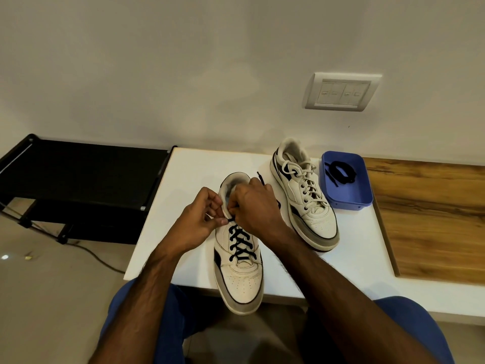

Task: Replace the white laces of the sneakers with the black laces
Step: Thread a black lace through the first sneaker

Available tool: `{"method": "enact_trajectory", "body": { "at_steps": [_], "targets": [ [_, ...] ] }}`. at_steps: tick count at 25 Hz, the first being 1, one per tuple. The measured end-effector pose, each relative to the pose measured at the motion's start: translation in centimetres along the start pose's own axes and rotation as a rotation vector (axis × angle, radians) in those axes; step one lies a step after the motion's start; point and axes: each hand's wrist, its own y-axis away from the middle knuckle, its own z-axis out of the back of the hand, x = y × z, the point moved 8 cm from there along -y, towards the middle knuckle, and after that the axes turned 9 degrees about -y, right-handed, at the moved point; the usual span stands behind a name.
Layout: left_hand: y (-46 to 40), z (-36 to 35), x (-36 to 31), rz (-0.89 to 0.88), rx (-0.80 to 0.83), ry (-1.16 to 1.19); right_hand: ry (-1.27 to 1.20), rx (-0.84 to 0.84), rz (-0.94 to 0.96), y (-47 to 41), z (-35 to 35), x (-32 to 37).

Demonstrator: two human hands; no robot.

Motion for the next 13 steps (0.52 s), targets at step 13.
{"method": "enact_trajectory", "body": {
  "at_steps": [13],
  "targets": [
    [0.2, 0.3, -0.6, -0.117, -0.058, -0.239, -0.399, 0.015, -0.103, 0.9, -0.7, -2.3]
  ]
}}
